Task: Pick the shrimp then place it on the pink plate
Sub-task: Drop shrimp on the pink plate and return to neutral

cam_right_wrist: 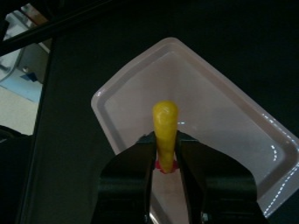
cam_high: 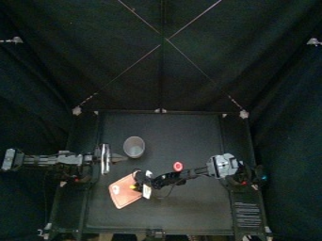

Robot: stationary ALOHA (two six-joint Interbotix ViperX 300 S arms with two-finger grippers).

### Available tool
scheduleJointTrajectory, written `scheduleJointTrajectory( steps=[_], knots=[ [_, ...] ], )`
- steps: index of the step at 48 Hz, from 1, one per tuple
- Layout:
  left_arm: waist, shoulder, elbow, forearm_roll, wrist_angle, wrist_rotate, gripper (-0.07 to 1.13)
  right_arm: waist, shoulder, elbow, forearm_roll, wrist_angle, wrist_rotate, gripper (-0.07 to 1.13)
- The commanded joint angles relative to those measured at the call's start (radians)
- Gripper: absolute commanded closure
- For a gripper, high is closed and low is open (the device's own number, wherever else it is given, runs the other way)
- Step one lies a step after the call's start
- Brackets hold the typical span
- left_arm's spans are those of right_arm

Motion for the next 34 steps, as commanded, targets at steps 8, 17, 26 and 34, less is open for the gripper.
scheduleJointTrajectory(
  steps=[8,17,26,34],
  knots=[
    [0.002,0.005,-0.008,0.003,-0.009,0.002,1.02,-0.012,-0.008,-0.057,0.005,0.009,-0.002,0.31],
    [0.002,0.005,-0.003,0.000,-0.009,0.002,1.02,-0.011,0.000,-0.066,0.005,0.038,-0.002,0.13],
    [0.003,0.005,-0.003,0.000,-0.009,0.002,1.02,-0.006,-0.031,-0.052,-0.005,0.063,-0.003,0.13],
    [0.003,0.003,0.000,0.000,-0.009,0.002,1.02,-0.006,-0.084,-0.006,-0.011,0.069,-0.003,0.13]
  ],
)
